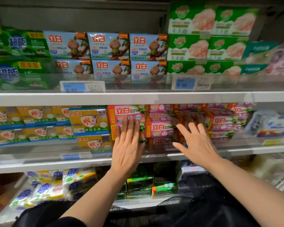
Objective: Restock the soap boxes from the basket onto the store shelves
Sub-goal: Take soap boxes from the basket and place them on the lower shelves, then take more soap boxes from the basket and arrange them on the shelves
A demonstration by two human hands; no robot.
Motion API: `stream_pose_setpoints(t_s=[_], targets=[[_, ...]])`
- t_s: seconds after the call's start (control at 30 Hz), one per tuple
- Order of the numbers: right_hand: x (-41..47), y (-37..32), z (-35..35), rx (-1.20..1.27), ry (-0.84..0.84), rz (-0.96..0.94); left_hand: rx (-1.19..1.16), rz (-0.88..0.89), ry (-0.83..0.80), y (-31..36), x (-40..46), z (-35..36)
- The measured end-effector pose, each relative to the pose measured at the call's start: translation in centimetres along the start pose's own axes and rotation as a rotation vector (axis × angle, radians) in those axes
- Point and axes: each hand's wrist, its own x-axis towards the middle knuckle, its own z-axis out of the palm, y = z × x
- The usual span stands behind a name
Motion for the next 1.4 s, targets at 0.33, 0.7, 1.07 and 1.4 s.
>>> stream_pose_setpoints(t_s=[0.33,0.7,1.07,1.4], targets=[[-11.4,9.5,-7.5,0.113,0.244,0.119,-0.563,0.405,0.03,12.6,1.2,-6.0],[-39.1,20.4,-12.4,-0.074,0.177,0.547,-0.91,1.046,-0.169,37.4,0.7,-15.0],[-54.4,22.9,-10.6,-0.128,-0.185,0.774,-0.645,1.384,-0.753,49.8,-8.8,-15.2],[-54.5,24.5,-11.8,0.158,-0.163,1.261,-0.329,1.717,-0.73,51.4,-14.4,-14.3]])
